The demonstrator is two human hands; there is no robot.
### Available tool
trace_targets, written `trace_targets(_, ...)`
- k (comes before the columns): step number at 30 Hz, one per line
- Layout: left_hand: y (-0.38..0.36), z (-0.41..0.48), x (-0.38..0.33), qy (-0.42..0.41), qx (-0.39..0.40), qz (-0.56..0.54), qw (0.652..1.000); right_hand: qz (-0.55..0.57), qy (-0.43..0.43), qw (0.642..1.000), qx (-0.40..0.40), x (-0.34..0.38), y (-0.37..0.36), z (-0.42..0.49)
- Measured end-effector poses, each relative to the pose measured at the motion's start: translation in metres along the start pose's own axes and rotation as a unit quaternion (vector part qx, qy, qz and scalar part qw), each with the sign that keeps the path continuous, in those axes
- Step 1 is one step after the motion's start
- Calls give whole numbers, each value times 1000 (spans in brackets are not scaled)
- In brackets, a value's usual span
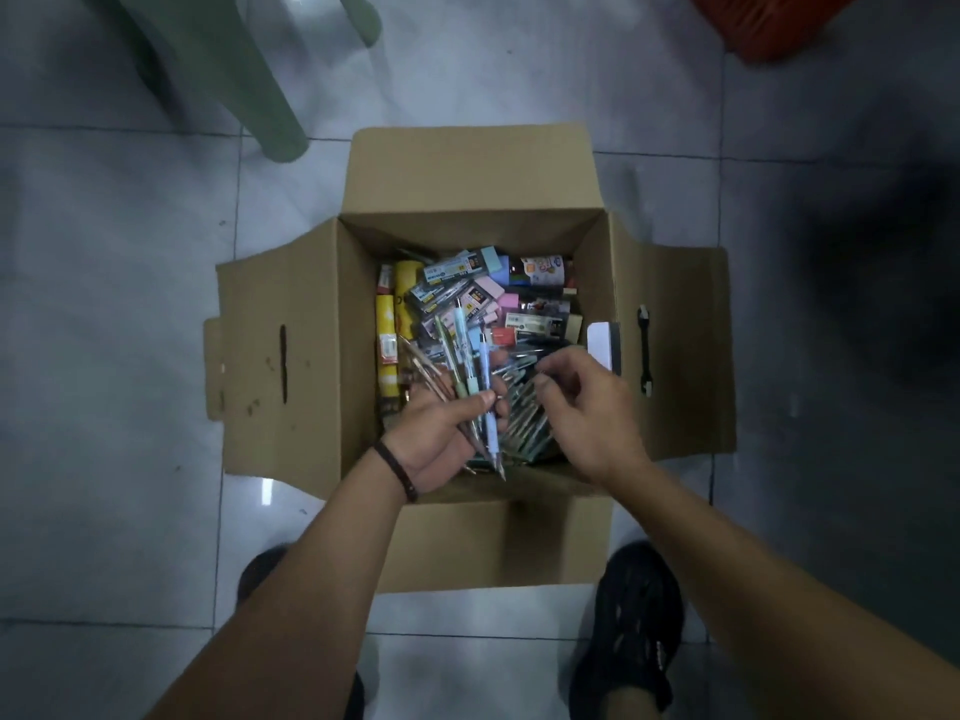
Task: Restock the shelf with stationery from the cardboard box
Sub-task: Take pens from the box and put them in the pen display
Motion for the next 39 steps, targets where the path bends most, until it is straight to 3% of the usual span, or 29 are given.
trace_targets(3, -26, -32, -8, 15, 6, -21, 1000, 221, -70, 972, 38, 38, 0, -5)
trace_targets(5, -45, -56, -21, 25, 21, -24, 999, 262, -70, 957, 104, 75, 0, -9)
trace_targets(10, -90, -122, -75, 13, 41, 9, 999, 167, -21, 971, 169, 164, 15, -37)
trace_targets(14, -131, -191, -125, 3, 53, 1, 999, 218, -50, 962, 157, 236, 39, -72)
trace_targets(25, -214, -455, -280, -85, -8, 5, 996, 131, 61, 972, 184, 542, 82, -204)
trace_targets(32, -186, -659, -389, -195, -18, 14, 981, 56, 158, 955, 245, 764, -4, -311)
trace_targets(39, -116, -866, -477, -284, -51, 13, 957, -3, 202, 902, 381, 955, -149, -424)
Point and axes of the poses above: each hand's wrist, its own z-axis towards the middle knuckle, its own y-axis out of the back of the hand, x = y × z, the point moved 10 cm from there along z, towards the middle knuckle, and after that the axes turned 5 degrees about x, right-handed, at the moved point
